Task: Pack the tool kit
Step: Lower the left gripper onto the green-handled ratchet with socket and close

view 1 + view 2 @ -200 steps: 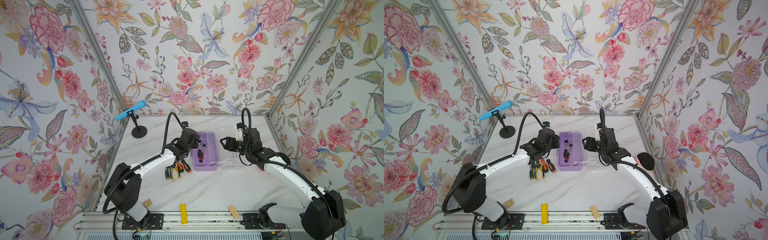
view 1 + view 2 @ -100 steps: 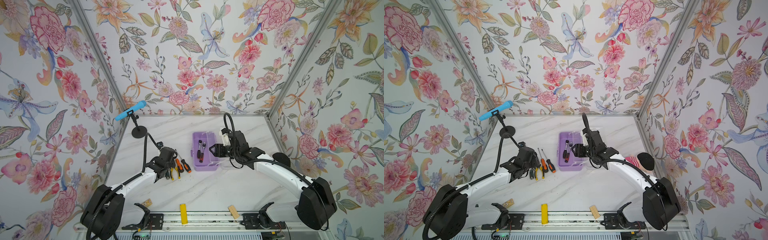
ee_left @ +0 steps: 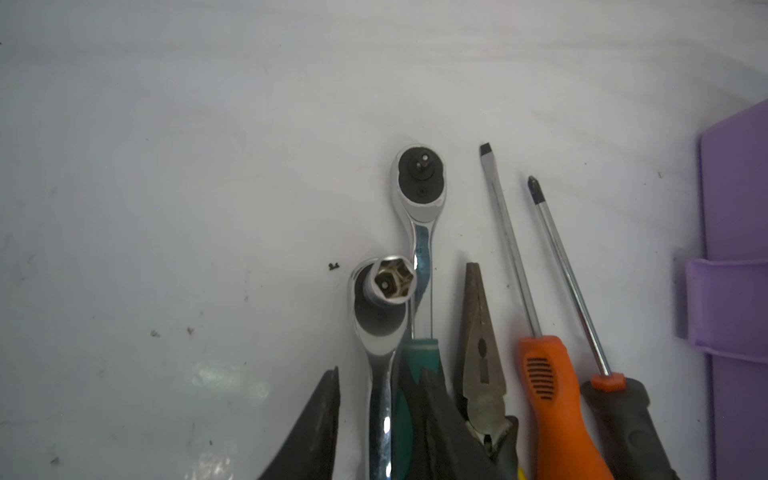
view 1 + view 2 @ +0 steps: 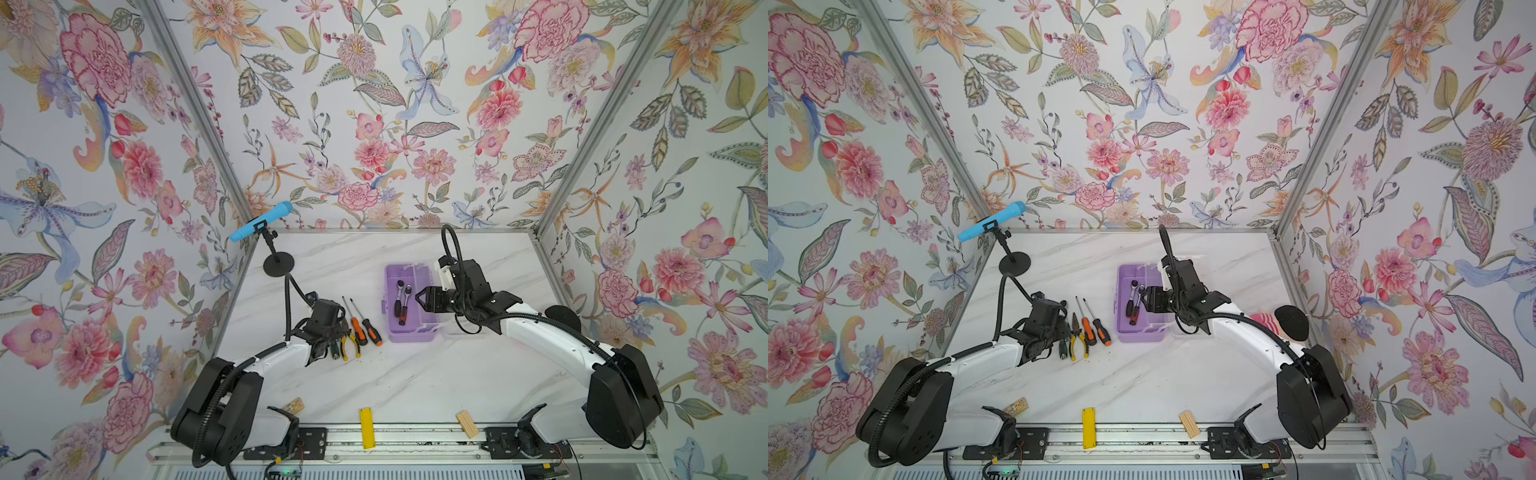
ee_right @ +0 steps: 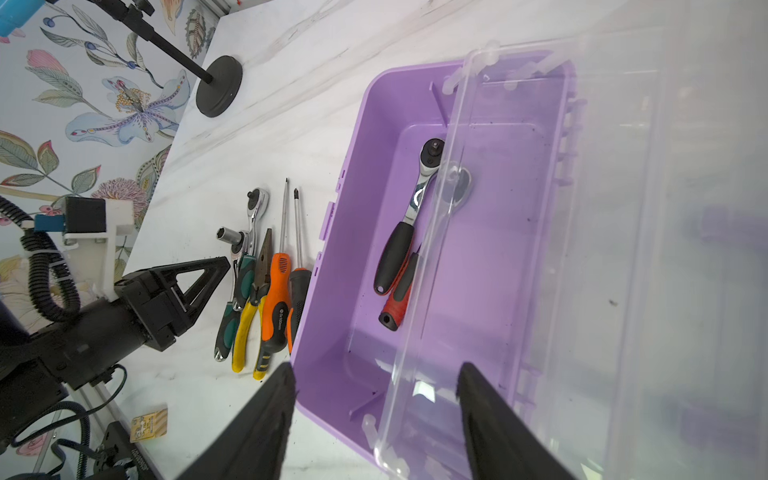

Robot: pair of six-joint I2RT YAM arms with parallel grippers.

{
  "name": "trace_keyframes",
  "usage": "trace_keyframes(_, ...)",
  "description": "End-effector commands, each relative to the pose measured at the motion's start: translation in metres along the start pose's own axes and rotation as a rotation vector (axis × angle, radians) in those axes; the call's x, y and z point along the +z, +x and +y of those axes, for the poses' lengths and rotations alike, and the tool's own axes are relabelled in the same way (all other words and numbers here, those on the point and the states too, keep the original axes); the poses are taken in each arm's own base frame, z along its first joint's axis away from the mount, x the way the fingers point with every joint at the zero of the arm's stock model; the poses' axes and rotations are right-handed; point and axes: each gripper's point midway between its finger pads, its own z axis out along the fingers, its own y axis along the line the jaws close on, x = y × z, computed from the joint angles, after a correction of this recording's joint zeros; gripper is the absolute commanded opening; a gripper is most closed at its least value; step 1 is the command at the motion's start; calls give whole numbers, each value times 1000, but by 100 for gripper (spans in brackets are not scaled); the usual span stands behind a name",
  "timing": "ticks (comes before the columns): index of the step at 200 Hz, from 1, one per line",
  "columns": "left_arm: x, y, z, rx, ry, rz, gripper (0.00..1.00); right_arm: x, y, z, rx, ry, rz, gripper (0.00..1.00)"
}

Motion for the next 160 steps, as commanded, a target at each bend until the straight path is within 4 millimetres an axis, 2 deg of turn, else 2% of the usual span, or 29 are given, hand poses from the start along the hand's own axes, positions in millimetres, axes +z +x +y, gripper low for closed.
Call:
trace_keyframes(1,7,6,2,-2,13,17,34,3,-3,-2,-7,24,-2,63)
trace_keyframes(103,23,18,15,18,-47,57,32,16,12,-27,23,77,41,64)
trace_keyframes(160,30,23,17,37,-60,78,22,19,12,-28,33,75,46,64)
